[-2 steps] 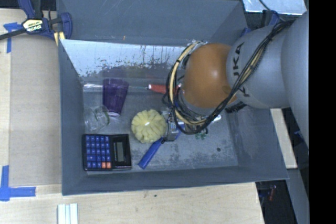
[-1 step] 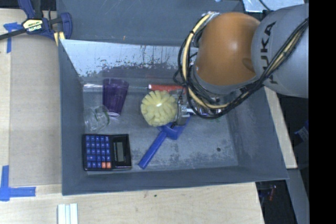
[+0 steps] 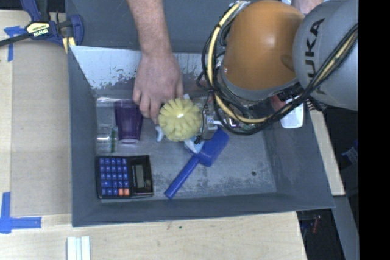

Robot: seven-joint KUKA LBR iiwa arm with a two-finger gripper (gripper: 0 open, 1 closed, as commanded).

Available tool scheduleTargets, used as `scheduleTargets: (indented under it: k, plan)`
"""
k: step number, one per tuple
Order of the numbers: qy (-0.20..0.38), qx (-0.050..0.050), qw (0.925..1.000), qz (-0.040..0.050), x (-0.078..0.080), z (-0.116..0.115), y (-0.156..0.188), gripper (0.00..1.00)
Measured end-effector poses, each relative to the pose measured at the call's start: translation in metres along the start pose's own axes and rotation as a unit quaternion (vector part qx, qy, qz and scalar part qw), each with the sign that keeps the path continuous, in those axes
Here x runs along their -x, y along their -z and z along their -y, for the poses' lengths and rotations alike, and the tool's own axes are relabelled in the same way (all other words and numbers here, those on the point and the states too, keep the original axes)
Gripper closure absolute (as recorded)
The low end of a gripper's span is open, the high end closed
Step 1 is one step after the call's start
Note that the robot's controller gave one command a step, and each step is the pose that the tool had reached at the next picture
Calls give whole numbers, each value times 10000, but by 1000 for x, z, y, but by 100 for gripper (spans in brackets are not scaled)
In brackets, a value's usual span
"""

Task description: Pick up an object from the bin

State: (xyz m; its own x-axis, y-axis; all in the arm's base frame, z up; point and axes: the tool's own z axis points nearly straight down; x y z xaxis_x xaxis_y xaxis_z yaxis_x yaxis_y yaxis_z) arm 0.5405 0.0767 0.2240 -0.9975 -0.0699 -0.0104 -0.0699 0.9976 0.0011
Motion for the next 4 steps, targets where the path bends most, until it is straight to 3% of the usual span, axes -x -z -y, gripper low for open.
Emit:
scheduleTargets:
  k: [1, 2, 3, 4]
  plan:
    - [613, -5, 9981, 62, 36, -19, -42, 100]
    - [963, -9, 9954, 30, 0, 3, -10, 100]
    - [540, 4, 9985, 49, 33, -23, -48, 100]
    - [765, 0, 9971, 34, 30, -20, -49, 100]
